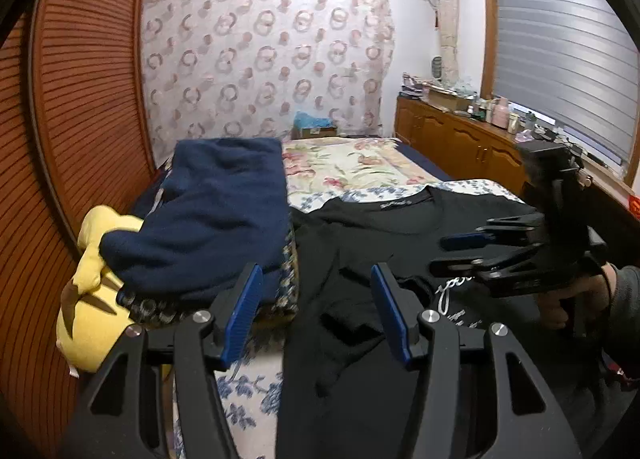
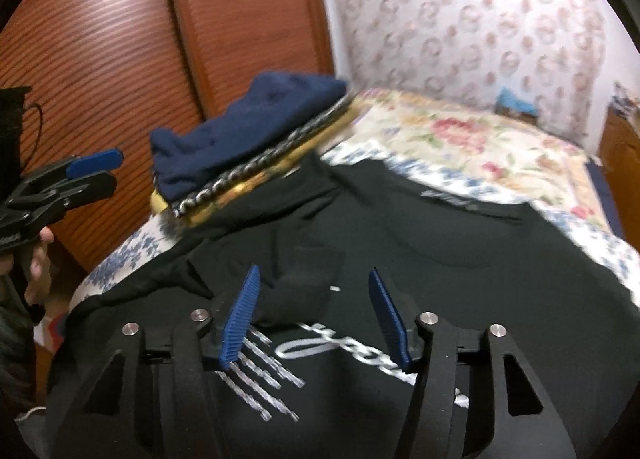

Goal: Fold small clothes

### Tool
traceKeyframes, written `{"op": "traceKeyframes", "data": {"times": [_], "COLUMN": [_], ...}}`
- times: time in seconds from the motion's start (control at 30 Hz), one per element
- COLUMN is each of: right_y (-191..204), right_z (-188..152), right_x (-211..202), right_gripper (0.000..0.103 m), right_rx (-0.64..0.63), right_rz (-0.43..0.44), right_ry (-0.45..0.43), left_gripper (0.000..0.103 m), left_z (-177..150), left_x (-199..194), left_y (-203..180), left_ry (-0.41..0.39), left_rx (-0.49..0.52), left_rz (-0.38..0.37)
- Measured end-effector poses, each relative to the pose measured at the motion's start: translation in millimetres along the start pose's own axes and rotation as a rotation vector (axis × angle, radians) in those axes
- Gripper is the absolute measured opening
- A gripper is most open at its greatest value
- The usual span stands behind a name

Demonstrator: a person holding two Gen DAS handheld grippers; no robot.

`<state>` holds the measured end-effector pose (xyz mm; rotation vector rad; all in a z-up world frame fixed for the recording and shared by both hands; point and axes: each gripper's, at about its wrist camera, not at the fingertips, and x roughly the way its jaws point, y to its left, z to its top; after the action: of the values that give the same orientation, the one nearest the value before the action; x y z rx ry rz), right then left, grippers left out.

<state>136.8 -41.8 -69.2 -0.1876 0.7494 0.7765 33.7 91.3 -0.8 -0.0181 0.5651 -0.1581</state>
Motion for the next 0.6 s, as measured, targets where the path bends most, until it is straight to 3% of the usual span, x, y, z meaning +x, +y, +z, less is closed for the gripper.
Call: {"op": "traceKeyframes", "data": {"times": [0.2, 0.3, 0.37, 0.6], "right_y": [11, 12, 12, -10], "right_z": [2, -3, -4, -3], "right_x": [53, 54, 50, 17], "right_gripper": [0.043, 0.027, 0.005, 0.003], "right_rx": [-0.08, -0.104, -0.113, -0.026], "right_rz": [-0.059, -0.061, -0.069, -0.066], "right_ry": [0.139, 0.141, 0.135, 0.021], "left_gripper": [0.055, 0.055, 0.055, 0.055], "left_z": [-10, -17, -20, -32], "left_x": [10, 12, 13, 16], "left_y": [4, 5, 5, 6], "left_ry": [0.027, 0.037, 0.043, 0.058], "left_rx": [-0.022, -0.028, -0.034, -0.057], "left_rz": [0.002, -0.002, -0.005, -0.009]}}
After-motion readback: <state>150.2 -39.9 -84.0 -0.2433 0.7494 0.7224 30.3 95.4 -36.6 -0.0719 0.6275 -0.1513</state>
